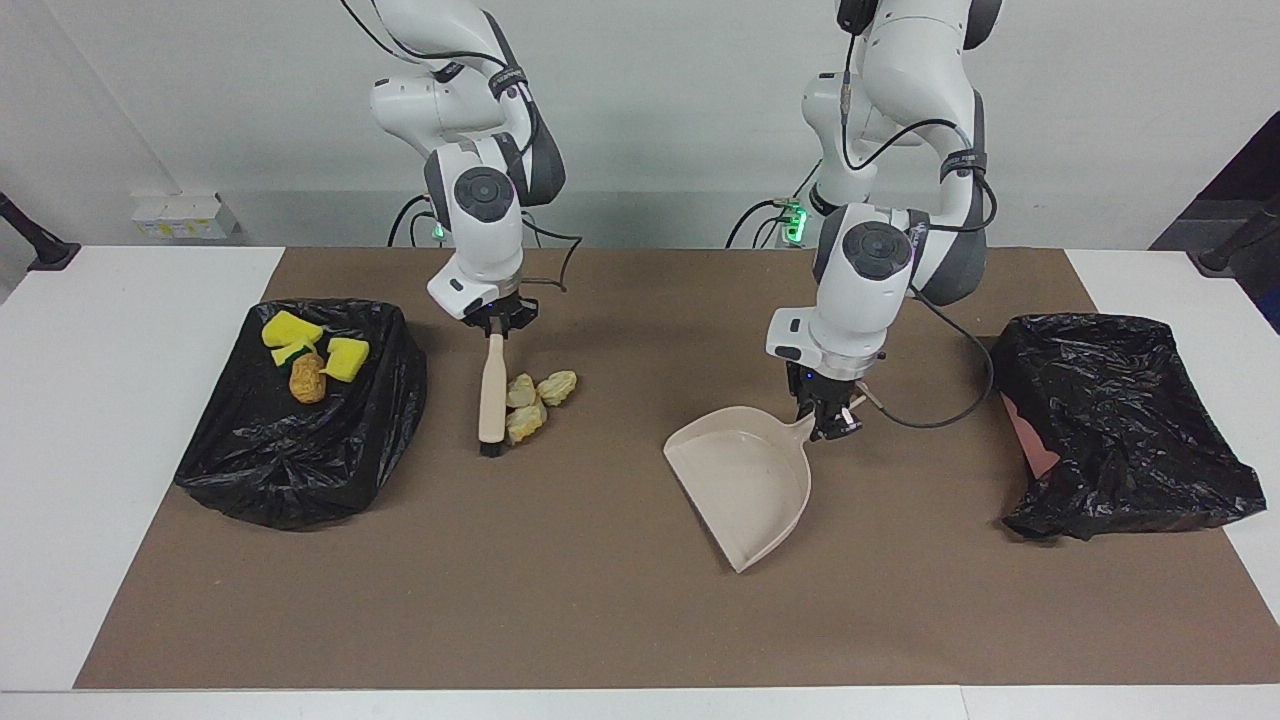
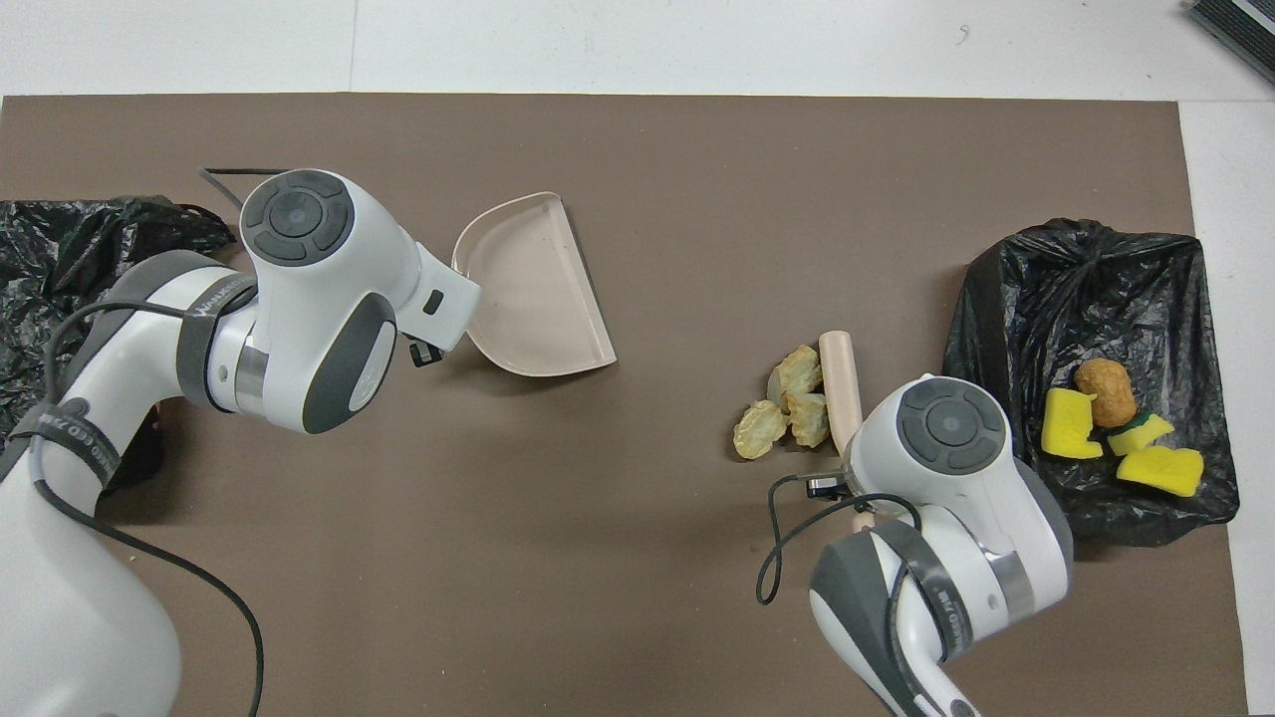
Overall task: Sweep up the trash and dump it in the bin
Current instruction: 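Move the brush with the right gripper toward the bread chunks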
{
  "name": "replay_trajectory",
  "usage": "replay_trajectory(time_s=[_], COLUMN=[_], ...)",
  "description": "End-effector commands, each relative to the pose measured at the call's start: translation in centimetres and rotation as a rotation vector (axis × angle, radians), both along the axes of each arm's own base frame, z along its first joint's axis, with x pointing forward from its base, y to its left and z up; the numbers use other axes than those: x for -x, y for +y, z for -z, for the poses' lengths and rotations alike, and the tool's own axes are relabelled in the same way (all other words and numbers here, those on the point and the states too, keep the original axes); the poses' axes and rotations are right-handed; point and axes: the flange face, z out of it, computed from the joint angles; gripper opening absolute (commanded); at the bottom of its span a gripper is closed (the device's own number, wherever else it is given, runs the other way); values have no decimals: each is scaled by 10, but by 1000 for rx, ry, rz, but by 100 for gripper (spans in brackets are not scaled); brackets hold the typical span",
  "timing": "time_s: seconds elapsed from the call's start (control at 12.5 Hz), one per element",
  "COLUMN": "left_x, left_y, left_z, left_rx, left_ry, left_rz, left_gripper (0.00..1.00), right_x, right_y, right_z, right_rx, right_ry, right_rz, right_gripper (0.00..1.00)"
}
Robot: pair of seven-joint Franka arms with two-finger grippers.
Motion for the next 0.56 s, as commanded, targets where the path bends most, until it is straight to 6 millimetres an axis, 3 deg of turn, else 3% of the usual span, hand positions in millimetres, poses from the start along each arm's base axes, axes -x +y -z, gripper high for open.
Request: replay_trajectory(time_s=[0.0, 0.32, 0.48], left_x=[34, 94, 106], left_y=[9, -21, -30], left_z=[5, 31, 34], left_rx=[-14, -12, -8], left_ry=[34, 34, 21], left_rz=[144, 224, 251], left_gripper=[0, 0, 0], right_x=[3, 14, 20], right_y=[28, 62, 76], right_z=[7, 2, 4], right_rx=[-48, -111, -132], right_ry=[-11, 9, 14], right_rz=[13, 9, 20], right_gripper=[0, 0, 0])
